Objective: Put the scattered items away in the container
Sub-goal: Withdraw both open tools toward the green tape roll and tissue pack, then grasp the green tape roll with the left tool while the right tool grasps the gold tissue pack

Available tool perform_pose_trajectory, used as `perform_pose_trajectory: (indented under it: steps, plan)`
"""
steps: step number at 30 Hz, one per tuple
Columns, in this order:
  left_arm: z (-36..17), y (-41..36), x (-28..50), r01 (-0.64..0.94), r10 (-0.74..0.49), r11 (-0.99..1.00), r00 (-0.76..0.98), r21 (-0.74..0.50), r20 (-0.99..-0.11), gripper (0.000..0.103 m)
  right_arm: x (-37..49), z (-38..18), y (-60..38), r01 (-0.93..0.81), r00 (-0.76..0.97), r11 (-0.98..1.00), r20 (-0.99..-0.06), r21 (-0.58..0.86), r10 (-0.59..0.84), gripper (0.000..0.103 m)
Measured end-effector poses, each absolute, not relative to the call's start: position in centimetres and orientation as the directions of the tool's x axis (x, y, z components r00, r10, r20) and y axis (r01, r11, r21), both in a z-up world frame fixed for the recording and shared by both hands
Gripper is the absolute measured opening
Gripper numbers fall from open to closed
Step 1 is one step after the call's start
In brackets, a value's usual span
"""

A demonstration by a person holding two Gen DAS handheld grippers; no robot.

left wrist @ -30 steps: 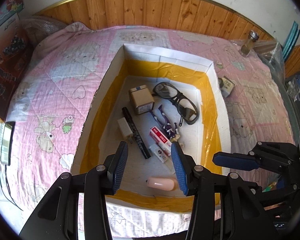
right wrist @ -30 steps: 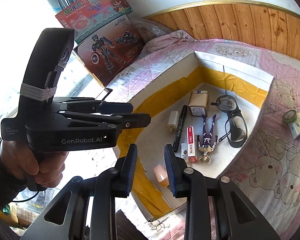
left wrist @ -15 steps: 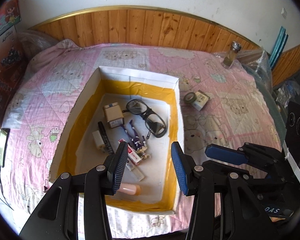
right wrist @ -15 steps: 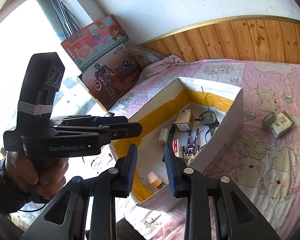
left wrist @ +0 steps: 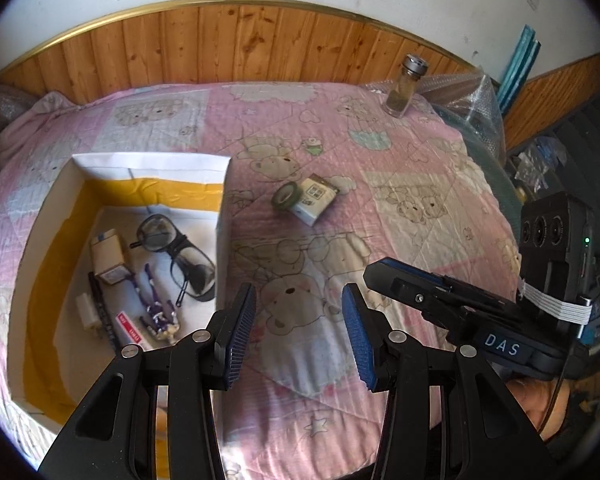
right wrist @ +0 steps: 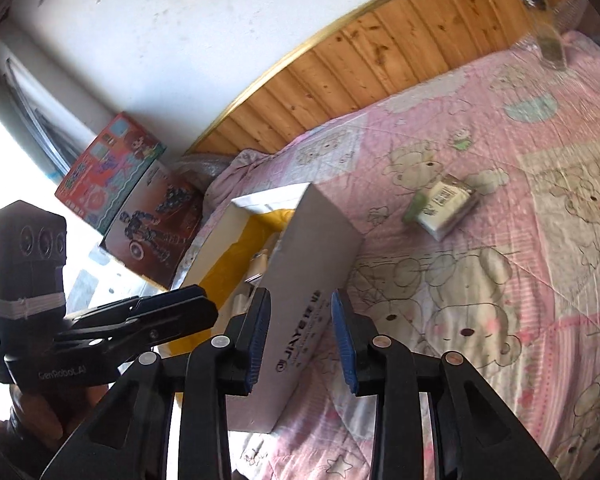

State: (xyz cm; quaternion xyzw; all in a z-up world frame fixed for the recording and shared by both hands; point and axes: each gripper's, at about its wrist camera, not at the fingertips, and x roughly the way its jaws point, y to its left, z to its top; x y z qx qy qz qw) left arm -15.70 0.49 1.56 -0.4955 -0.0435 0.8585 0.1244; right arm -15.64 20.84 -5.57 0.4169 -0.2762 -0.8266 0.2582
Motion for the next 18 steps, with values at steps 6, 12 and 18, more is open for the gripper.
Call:
perform_pose_trajectory:
  steps: [6, 12, 18]
  plan:
    - [-1.5, 3.7, -21.2, -0.165, 0.248, -0.967, -0.446, -0.194, -0.860, 0.047, -20.0, -10.3, 25.0, 0.006, -0.510, -0.648, -0.555, 0.762, -0.657, 0.035]
    - [-5.2, 5.9, -26.6, -0.174, 0.229, -0.969, -0.392, -0.172, -0.891, 0.047, -24.0, -14.3, 26.9, -0.131, -0.505, -0.579, -0.557, 0.805, -0.659, 0.039]
    - [-8.9, 7.1, -31.4, -0.164, 0.198, -0.975, -0.357, -0.147, -0.913, 0.047, -27.7, -17.3, 27.8, -0.214, -0.496, -0.531, -0.559, 0.820, -0.664, 0.044]
